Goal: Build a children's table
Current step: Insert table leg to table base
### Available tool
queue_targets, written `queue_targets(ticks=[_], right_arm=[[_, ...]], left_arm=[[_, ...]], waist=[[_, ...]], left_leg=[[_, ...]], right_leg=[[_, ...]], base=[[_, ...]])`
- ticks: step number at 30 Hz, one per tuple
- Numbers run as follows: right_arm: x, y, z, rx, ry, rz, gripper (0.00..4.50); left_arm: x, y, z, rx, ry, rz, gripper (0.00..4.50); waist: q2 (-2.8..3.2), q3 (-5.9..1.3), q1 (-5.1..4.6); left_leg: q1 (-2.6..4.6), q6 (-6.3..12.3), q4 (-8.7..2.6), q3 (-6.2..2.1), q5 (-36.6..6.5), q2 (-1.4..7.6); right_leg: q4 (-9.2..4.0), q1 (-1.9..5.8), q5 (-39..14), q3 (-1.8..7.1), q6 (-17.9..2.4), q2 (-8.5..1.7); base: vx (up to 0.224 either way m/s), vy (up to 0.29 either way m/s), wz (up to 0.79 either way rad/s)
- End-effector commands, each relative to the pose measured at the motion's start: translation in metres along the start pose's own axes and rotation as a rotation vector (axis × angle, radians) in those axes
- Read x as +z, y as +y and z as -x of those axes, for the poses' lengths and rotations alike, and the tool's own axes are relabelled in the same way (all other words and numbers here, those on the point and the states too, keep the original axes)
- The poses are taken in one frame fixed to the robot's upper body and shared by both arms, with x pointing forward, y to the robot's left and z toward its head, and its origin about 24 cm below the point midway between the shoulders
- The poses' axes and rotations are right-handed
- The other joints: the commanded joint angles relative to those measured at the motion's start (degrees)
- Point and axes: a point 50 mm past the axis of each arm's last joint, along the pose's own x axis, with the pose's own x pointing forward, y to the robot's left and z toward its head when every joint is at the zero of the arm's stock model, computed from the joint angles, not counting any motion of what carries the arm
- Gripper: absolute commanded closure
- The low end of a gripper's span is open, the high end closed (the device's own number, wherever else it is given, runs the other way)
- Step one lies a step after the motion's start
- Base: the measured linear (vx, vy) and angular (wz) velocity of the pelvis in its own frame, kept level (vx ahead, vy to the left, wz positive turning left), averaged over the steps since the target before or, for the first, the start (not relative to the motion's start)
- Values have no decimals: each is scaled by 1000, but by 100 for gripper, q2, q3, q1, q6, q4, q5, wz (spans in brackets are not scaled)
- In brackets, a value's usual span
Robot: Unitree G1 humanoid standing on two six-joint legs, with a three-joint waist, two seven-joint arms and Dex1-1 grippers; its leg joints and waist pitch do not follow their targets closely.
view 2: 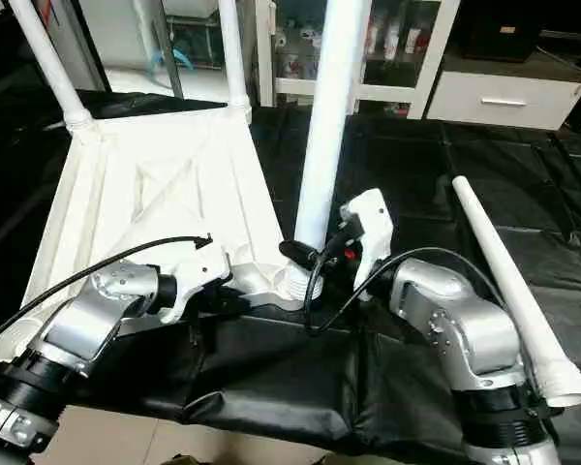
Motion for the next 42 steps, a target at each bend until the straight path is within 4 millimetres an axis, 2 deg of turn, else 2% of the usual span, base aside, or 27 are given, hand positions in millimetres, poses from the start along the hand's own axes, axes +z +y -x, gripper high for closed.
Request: queue_targets(ticks=[1,7,8,11,17,30,31,36,42], right_arm=[[9,1,-4,9,-27,38,264],[8,-2,-14,16,-38,23,264],[7,-1,-15,32,-31,20,264],[7,0,-16,51,-21,18,264],[5,-1,-18,78,16,40,264],[-1,-10,-21,40,7,23,264],[-3,-13,-24,28,-8,-2,264],[-9,-15,-25,15,-13,-29,264],[-17,-16,-19,2,-37,-56,264]], left_arm=[[-3,-2,1,10,-18,40,450],[-2,-2,2,5,-11,42,450],[-3,-2,2,4,-9,42,450],[-2,-2,2,4,-7,42,450],[-3,0,5,16,1,44,450],[-3,2,5,15,4,40,450],[-3,2,5,18,4,39,450],[-2,3,4,22,2,40,450],[-3,3,5,29,-1,42,450]], waist=[[-137,-360,37],[-125,-372,38],[-166,-374,38],[-142,-377,46],[-165,-379,51],[-153,-390,42],[-139,-395,44],[-154,-399,45],[-144,-397,51]], left_leg=[[53,181,-428,-35,-1283,153],[59,226,-406,-23,-1192,145],[50,245,-403,-20,-1146,144],[62,260,-401,-23,-1122,151],[59,298,-388,-17,-1045,150],[64,305,-376,-12,-1044,146],[68,301,-376,-16,-1038,148],[67,320,-369,-11,-992,144],[73,331,-368,-9,-1020,149]], right_leg=[[-388,260,-1610,86,-1091,-168],[-373,263,-1475,83,-1169,-162],[-369,274,-1429,80,-1170,-157],[-356,274,-1394,79,-1190,-161],[-339,283,-1281,81,-1238,-162],[-335,285,-1171,77,-1315,-156],[-327,288,-1159,77,-1332,-158],[-315,300,-1049,72,-1370,-152],[-327,293,-1113,76,-1349,-157]], base=[[0,0,0],[0,0,0],[0,0,0],[0,0,0],[0,0,0],[0,0,0],[0,0,0],[0,0,0],[0,0,0]])
